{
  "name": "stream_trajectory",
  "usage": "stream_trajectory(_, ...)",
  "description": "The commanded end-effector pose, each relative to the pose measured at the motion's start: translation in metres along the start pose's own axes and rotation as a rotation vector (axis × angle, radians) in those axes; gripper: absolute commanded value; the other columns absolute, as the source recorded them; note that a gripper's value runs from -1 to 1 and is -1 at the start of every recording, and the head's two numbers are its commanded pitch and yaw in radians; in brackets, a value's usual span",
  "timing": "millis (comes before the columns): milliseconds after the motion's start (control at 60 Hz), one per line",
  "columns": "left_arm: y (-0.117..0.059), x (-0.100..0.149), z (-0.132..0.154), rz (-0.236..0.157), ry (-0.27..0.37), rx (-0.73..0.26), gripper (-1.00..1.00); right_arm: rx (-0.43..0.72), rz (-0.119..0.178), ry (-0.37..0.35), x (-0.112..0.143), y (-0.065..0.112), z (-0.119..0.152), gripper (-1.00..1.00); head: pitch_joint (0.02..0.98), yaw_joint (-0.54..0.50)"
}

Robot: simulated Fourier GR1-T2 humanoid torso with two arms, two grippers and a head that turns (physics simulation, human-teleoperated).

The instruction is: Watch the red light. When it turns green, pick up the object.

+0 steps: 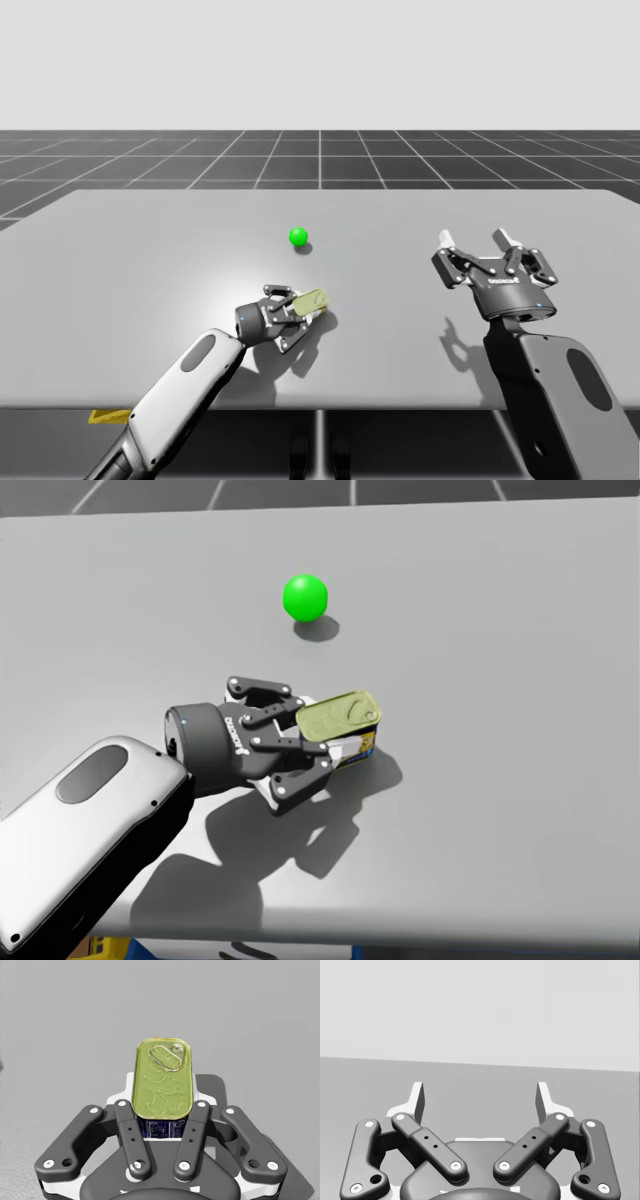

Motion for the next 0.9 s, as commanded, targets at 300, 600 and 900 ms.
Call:
stream_trajectory(300, -0.008, -0.018, 0.006, -0.03, 0.072, -0.103, 1.0, -0.003, 0.001, -0.003, 0.001, -0.002, -0.001, -1.0, 0.601, 0.08)
stream_trajectory(600, -0.01, -0.018, 0.006, -0.036, 0.075, -0.105, 1.0, -0.006, 0.012, 0.0, -0.001, -0.001, -0.001, -1.0, 0.459, 0.08)
stream_trajectory(900, -0.003, 0.034, 0.022, -0.133, 0.003, -0.043, 1.0, -0.014, 0.019, -0.007, -0.001, -0.002, -0.001, -1.0, 0.46, 0.09)
